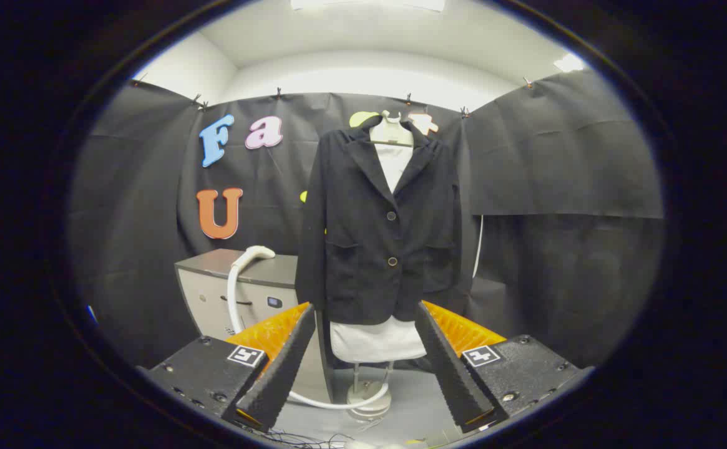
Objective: Iron the clothes twice with a garment steamer, once on the left side and once on the right side.
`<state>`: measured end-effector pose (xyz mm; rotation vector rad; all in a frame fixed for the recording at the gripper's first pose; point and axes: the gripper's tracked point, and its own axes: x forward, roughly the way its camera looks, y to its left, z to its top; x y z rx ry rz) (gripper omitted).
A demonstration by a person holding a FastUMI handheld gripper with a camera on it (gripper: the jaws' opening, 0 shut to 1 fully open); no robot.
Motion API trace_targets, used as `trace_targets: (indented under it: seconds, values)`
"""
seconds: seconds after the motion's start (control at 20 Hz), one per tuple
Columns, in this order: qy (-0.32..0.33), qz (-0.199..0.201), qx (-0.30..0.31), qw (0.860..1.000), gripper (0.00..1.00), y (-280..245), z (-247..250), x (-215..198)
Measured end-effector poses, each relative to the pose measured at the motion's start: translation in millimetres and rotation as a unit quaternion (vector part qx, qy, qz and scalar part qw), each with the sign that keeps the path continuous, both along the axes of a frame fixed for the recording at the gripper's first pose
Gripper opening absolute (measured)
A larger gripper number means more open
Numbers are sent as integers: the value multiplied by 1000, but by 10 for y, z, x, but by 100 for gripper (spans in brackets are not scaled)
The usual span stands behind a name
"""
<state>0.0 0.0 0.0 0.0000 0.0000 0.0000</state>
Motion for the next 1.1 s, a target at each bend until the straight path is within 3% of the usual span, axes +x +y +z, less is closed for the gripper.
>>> trace_targets:
  seconds: [0.75, 1.1]
  values:
    - [15, 9, 11, 1000, 100, 193, -47, -119]
    - [28, 7, 14, 999, 100, 369, 62, 147]
